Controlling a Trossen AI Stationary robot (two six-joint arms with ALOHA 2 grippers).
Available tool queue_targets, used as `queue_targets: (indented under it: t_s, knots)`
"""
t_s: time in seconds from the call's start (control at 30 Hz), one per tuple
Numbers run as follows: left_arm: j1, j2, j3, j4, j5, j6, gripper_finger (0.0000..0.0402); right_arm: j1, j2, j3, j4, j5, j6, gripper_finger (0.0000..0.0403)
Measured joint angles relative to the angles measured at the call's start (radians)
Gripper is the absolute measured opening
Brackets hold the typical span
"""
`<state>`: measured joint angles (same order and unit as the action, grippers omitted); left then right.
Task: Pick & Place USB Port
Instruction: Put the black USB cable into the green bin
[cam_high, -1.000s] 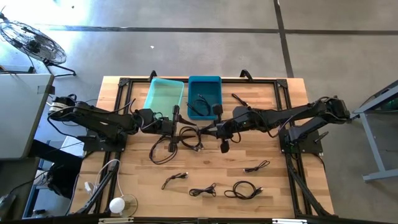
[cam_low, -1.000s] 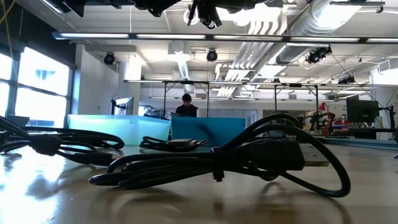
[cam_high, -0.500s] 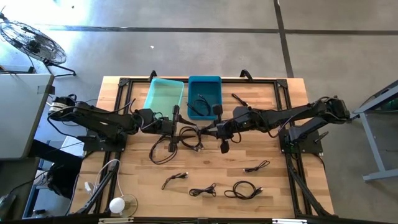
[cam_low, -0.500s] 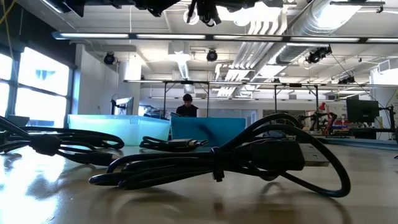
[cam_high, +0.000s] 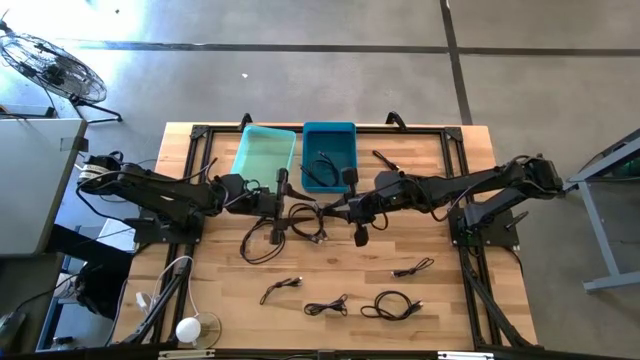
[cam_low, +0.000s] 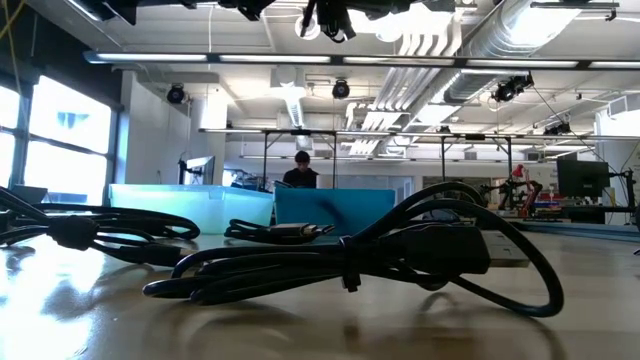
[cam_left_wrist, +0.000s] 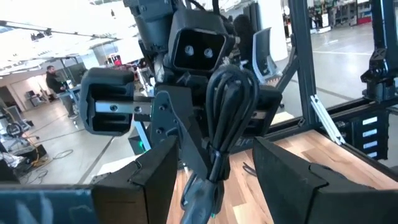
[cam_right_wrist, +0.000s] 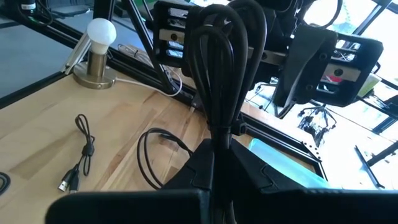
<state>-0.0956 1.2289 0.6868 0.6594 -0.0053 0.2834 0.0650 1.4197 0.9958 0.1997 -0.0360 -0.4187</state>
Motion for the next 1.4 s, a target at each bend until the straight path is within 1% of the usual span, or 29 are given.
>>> queue_targets:
  t_s: [0.1,0.2,0.43,0.53,0.6,0.73,0.83,0.93,1.0,1.1,1.23,1.4]
  knots:
    - [0.000,0.000,0.000,0.027,0.008,0.000,0.0202,0.000,0.000,0.000,0.000,0.000,0.000,0.0015]
    - [0.000,0.000,0.000,0.042,0.042,0.000,0.0202,-0.006,0.000,0.000,0.000,0.000,0.002,0.0015]
    - [0.000,0.014,0.003,0.048,0.043,0.007,0.0202,-0.021,0.000,0.000,0.000,-0.004,0.016,0.0015]
    - [0.011,0.061,0.040,0.034,0.067,0.007,0.0202,-0.021,0.000,0.000,0.000,-0.005,0.016,0.0015]
    - [0.012,0.105,0.093,0.016,0.084,0.007,0.0202,-0.021,0.000,0.000,-0.001,-0.006,0.017,0.0015]
    - [0.011,0.168,0.189,-0.084,0.086,0.051,0.0202,-0.021,0.000,0.000,-0.019,-0.006,0.017,0.0015]
    - [0.011,0.184,0.236,-0.119,0.105,0.083,0.0202,-0.019,0.001,0.000,-0.025,-0.005,0.020,0.0015]
    - [0.010,0.183,0.247,-0.129,0.109,0.087,0.0197,-0.019,0.001,0.000,-0.045,-0.004,0.021,0.0015]
    - [0.010,0.183,0.247,-0.135,0.109,0.087,0.0184,-0.019,0.001,0.000,-0.053,-0.004,0.021,0.0015]
    - [0.010,0.183,0.247,-0.139,0.109,0.087,0.0155,-0.019,0.001,0.000,-0.055,-0.001,0.021,0.0015]
    - [0.011,0.183,0.247,-0.161,0.108,0.090,0.0109,-0.018,0.001,0.000,-0.061,-0.002,0.020,0.0015]
    - [0.011,0.183,0.248,-0.168,0.094,0.131,0.0043,-0.018,0.001,0.000,-0.063,0.000,0.018,0.0015]
